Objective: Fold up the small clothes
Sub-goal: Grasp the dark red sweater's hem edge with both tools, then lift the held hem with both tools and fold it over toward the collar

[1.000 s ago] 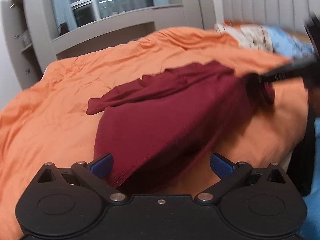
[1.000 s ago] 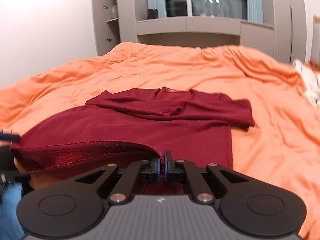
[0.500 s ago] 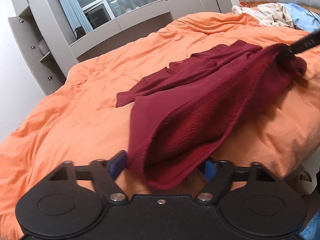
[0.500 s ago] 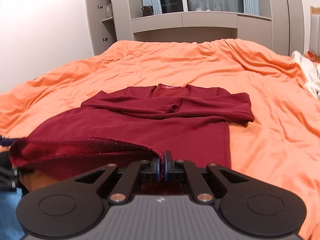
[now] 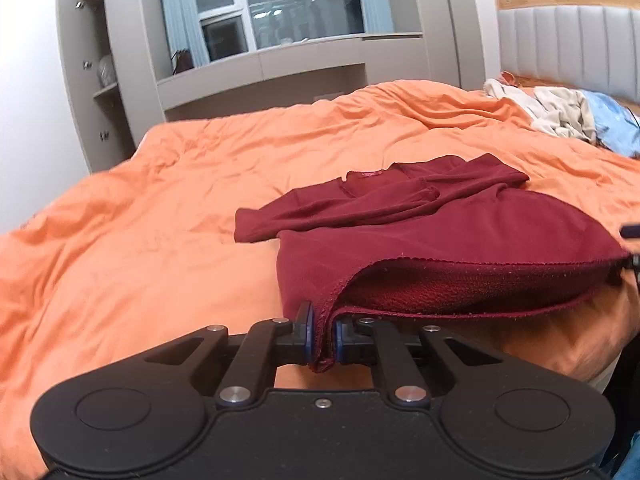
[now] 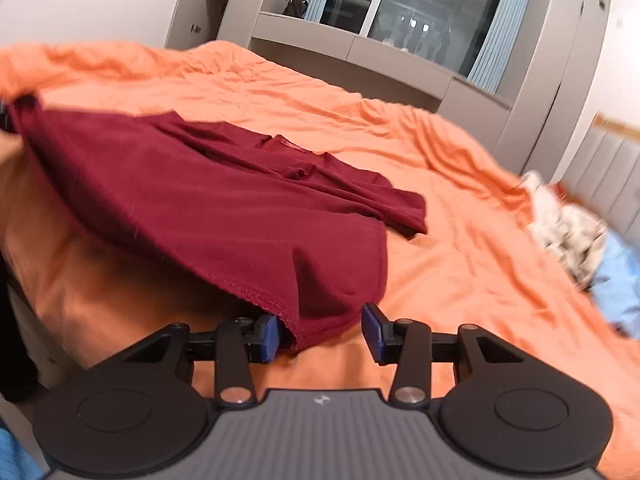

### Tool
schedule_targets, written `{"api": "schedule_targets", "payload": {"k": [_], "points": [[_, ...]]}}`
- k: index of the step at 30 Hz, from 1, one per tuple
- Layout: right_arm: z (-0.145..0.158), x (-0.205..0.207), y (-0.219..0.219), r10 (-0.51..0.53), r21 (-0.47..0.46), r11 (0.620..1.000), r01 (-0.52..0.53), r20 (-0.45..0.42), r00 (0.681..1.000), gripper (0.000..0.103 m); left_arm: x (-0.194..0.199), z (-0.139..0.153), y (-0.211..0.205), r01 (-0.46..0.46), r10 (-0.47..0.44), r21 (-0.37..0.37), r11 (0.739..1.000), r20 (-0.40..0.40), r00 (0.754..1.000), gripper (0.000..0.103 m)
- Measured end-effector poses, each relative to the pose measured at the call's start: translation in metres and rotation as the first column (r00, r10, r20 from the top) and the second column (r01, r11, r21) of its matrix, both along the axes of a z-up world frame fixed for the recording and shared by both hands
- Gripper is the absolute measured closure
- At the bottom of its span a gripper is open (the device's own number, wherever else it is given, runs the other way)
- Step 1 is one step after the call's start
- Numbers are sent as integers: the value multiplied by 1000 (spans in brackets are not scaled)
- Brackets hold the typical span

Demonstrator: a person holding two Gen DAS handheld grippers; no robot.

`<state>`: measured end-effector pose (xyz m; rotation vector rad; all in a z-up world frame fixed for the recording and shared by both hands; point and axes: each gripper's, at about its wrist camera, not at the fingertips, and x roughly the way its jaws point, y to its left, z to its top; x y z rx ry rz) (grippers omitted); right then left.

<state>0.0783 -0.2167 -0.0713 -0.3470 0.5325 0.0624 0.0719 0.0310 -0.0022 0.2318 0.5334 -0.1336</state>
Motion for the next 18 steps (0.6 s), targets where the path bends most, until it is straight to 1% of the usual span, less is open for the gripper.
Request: {"api": "schedule_targets", "payload": {"k": [2,4,5,6,7,8,9,10,12,13,15,17,18], "points": [[-4,-7,10,-10,-32,999,11,29,1000,61,3,2,3,-23,22,-37,999,-17,1000,94],[-9,-12,20,-4,-86,996,9,51,999,62,3,6,7,-33,31,-93,995,-16,999,95],[-10,-15,24,4,-101,995,1,55,998,63,3,7,9,-34,33,-108,994,-11,999,95],[-10,-19,26,19,-93,996,-14,52,998,63,2,9,9,-35,34,-115,993,-4,999,95],[-10,-22,27,37,-67,997,-34,49,998,60,1,11,9,-33,34,-116,993,4,999,95],[-9,-23,27,59,-35,998,-57,41,997,55,0,13,8,-33,35,-116,993,12,999,96],[-9,-22,28,75,-7,997,-75,27,997,54,0,15,8,-35,37,-119,992,19,999,96],[-10,-22,30,74,-1,997,-74,21,997,54,0,18,7,-35,38,-125,992,23,999,96],[-11,-18,34,55,-10,998,-54,38,998,53,1,22,7,-30,33,-134,991,19,999,96],[-11,-14,33,34,1,999,-34,47,998,53,2,23,8,-32,34,-138,990,17,999,96],[-11,-6,31,-40,37,999,38,52,998,53,3,26,8,-34,36,-144,989,12,999,96],[-12,-3,28,-83,65,995,80,52,995,68,2,27,8,-32,35,-141,990,14,999,96],[-12,-3,27,-99,63,993,95,57,993,69,2,27,8,-32,34,-137,990,17,999,96]]}}
